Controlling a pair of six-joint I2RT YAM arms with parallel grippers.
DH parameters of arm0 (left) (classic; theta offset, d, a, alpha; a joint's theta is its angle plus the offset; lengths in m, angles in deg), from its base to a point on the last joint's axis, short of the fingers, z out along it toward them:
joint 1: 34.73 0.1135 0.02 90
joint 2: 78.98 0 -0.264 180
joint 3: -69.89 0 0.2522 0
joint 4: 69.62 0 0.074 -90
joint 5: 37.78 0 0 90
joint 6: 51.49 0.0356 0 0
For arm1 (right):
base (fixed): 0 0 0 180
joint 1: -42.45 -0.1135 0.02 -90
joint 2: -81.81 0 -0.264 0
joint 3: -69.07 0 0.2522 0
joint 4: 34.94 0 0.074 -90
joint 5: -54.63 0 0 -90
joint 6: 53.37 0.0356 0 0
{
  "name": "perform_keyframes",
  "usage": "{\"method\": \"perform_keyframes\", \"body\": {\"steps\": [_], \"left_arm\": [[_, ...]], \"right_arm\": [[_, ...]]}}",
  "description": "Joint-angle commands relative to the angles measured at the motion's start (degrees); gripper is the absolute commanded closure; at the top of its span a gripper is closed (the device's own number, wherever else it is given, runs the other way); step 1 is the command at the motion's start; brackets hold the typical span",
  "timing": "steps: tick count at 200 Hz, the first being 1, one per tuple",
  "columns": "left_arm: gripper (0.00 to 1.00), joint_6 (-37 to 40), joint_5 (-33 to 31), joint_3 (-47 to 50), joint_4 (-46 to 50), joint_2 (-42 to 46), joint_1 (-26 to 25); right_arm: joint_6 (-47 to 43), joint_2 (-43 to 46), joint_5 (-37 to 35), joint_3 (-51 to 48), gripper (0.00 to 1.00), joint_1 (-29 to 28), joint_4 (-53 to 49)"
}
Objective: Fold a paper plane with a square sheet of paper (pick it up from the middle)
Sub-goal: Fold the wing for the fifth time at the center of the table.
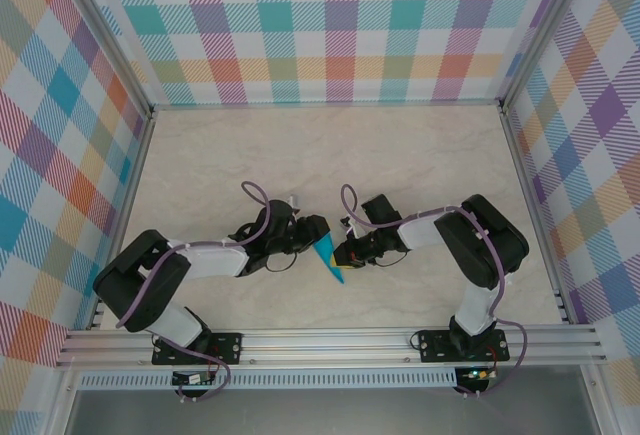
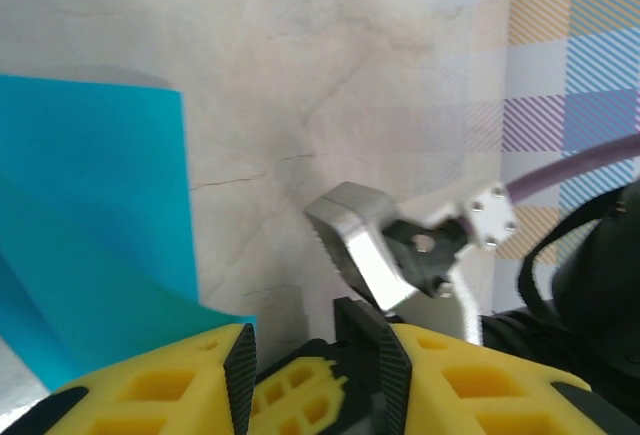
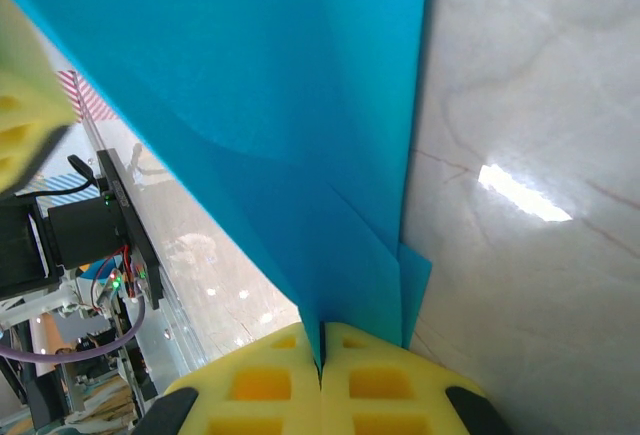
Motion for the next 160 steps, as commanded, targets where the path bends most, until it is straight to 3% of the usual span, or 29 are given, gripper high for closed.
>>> {"method": "perform_keyframes", "body": {"steps": [1, 47, 160], "left_arm": [[0.60, 1.8, 0.2, -1.3, 1.2, 0.9, -0.9], [0.59, 2.1, 2.9, -2.5, -1.7, -2.0, -1.7], [0.56, 3.6, 0.0, -2.9, -1.9, -6.7, -1.9]], "right_arm": [[-1.3, -2.7, -8.5, -0.7, 0.96, 0.7, -6.5], [-1.1, -3.1, -8.7, -0.2, 0.96, 0.7, -7.4], [-0.2, -4.2, -8.8, 0.5, 0.95, 0.7, -8.1]]}}
